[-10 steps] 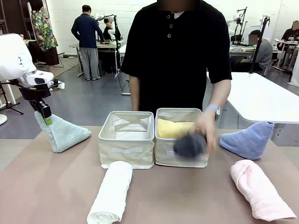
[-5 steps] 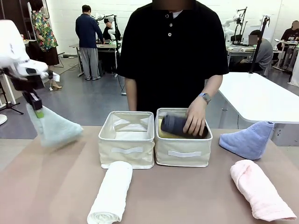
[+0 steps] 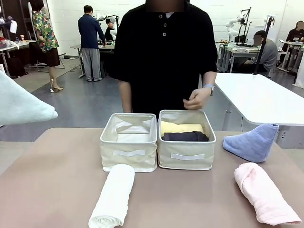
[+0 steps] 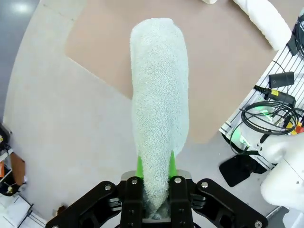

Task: Sort the towels based on their folding style.
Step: Pick up one triangle-folded towel and place it in the left Fabric basket.

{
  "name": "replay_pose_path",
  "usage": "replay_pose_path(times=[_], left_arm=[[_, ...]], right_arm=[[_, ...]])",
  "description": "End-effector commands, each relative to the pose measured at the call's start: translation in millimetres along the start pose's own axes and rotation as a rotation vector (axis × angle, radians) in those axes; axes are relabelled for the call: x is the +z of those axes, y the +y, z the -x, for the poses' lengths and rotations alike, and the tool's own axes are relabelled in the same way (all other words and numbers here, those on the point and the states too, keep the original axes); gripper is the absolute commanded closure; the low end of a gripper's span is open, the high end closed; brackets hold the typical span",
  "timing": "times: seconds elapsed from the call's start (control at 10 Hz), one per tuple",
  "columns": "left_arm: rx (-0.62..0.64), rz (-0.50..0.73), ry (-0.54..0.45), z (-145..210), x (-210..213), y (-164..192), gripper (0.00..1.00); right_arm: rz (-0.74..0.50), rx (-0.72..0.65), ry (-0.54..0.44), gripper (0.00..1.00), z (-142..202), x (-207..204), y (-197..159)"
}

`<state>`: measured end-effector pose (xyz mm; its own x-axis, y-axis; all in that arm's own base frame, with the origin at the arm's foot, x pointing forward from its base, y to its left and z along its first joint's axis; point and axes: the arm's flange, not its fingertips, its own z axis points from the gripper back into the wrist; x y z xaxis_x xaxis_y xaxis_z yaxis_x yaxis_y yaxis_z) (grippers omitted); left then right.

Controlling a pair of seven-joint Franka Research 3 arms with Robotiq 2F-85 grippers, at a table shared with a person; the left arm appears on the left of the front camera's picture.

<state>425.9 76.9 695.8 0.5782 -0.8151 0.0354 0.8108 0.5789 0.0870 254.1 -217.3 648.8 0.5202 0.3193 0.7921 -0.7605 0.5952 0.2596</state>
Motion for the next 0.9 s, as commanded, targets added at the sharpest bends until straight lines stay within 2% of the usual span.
replay_pose_path(times=[0.0,0.1,0.4,0.5,0.6,0.8], left_arm=[[0.077,0.031,-0.071,0,-12,14,1.0],[0.0,0.0,0.0,0,0,0,1.0],[0.0,0.0,0.0,0,0,0,1.0],[0.01,0.01,-0.012,0,-2,4,0.82],[-0.088,-0.062,-0.034,-28,16,-17,0.82],[-0.222,-0.122,-0.043,-83,40,-48,0.82]], right_arm=[[-0.013,0.015,-0.02,0.0,-2,2,0],[-0.013,0.015,-0.02,0.0,-2,2,0],[-0.013,0.015,-0.02,0.0,-2,2,0],[-0.013,0.015,-0.02,0.0,-2,2,0],[-0.013,0.015,-0.02,0.0,-2,2,0],[-0.013,0.015,-0.02,0.0,-2,2,0]])
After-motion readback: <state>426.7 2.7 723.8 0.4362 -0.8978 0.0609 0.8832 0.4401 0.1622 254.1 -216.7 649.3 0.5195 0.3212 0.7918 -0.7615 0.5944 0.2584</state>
